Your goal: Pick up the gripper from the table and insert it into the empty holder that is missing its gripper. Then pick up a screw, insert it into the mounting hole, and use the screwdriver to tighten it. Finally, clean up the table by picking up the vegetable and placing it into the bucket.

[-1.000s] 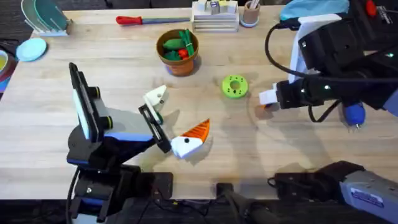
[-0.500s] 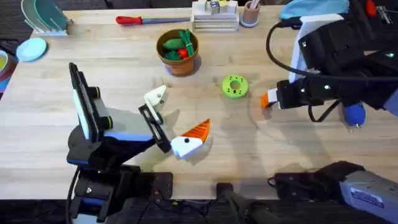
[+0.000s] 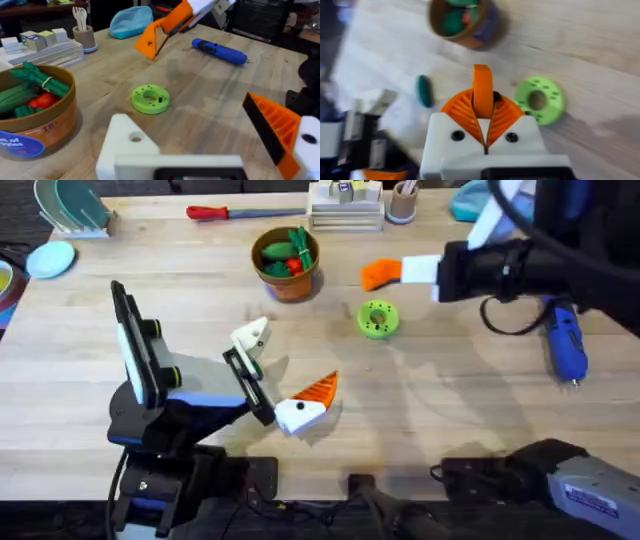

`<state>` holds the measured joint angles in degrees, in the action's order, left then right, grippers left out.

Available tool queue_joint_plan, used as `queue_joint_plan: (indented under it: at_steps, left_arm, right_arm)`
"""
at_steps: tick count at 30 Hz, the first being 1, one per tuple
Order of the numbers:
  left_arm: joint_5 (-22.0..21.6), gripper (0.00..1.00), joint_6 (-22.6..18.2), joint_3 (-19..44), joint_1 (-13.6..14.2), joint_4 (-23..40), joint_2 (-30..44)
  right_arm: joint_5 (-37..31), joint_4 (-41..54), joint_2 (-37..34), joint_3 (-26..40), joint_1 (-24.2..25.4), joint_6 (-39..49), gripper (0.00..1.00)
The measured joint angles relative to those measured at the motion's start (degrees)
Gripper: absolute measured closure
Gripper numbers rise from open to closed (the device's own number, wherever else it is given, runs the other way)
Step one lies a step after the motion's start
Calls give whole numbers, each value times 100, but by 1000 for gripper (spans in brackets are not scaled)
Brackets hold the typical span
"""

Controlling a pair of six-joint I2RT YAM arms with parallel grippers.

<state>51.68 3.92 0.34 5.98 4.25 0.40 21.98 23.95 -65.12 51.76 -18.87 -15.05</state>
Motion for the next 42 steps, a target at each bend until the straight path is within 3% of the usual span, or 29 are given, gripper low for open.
queue_joint_plan:
  at_steps: [11,17,28,42]
  left_arm:
    - [2,8,2,0,0,0,2]
    - [2,8,2,0,0,0,2]
    - [1,8,1,0,0,0,0]
    - [-137,8,102,0,-28,0,2]
  right_arm:
    - [2967,-1260,-1419,3,-15,-1387,990]
    - [3936,-1323,-1991,3,-181,-1733,992]
    - [4369,-2146,-2351,3,-868,-2163,992]
    - [4429,-2679,-2718,7,-1068,-2799,993]
